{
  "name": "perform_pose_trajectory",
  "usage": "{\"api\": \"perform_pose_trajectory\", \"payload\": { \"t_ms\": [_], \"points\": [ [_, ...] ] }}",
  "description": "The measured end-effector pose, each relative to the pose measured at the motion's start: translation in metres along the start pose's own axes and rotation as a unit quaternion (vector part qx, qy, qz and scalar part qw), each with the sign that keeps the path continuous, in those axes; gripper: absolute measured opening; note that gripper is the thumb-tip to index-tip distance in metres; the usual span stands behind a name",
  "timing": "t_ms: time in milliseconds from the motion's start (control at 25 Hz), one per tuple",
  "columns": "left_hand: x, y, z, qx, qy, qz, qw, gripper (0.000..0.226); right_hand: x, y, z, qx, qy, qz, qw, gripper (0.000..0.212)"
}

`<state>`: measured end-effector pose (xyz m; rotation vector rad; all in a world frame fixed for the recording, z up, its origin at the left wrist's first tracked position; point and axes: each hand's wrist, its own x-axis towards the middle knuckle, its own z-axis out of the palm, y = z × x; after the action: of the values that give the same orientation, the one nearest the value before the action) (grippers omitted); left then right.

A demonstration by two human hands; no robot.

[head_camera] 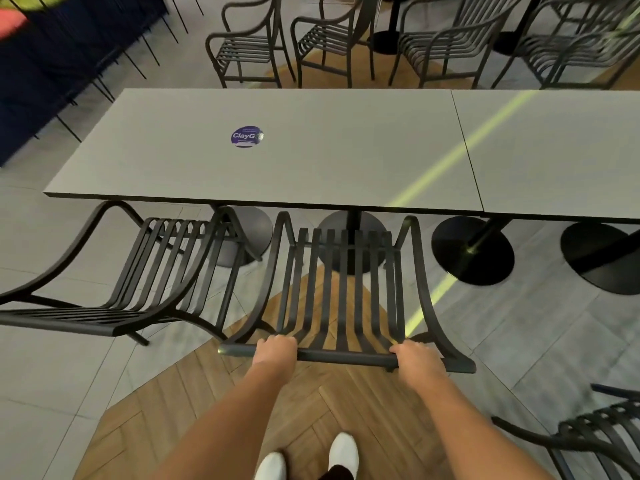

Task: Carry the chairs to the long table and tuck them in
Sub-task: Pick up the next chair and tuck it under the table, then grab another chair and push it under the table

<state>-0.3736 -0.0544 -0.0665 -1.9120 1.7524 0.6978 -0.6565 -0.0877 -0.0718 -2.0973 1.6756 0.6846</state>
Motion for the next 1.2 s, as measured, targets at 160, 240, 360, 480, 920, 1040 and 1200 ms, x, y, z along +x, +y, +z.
{"api": "perform_pose_trajectory", "payload": {
  "t_ms": [160, 240, 360, 480, 920, 1040, 1200],
  "points": [
    [-0.012, 0.013, -0.020, -0.048, -0.012, 0.042, 0.998, 0.025, -0.007, 0.000, -0.004, 0.103, -0.011, 0.011, 0.995, 0.045],
    [-0.015, 0.022, -0.032, -0.063, -0.026, 0.049, 0.996, 0.024, -0.018, 0.000, -0.010, 0.173, -0.020, 0.019, 0.985, 0.041],
    [-0.022, 0.036, -0.046, -0.061, -0.032, 0.081, 0.994, 0.019, -0.046, 0.000, -0.021, 0.284, 0.011, 0.047, 0.958, 0.034],
    [-0.027, 0.050, -0.059, -0.046, -0.006, 0.130, 0.990, 0.026, -0.074, 0.004, -0.029, 0.345, 0.104, 0.091, 0.928, 0.023],
    [-0.081, 0.200, -0.055, 0.046, 0.032, 0.352, 0.934, 0.026, -0.230, 0.087, 0.060, 0.408, 0.152, 0.350, 0.830, 0.029],
    [-0.106, 0.269, -0.036, 0.092, 0.011, 0.411, 0.907, 0.028, -0.285, 0.126, 0.102, 0.414, 0.151, 0.401, 0.803, 0.025],
    [-0.136, 0.361, 0.003, 0.132, -0.012, 0.450, 0.883, 0.030, -0.353, 0.183, 0.153, 0.427, 0.156, 0.465, 0.760, 0.022]
  ]
}}
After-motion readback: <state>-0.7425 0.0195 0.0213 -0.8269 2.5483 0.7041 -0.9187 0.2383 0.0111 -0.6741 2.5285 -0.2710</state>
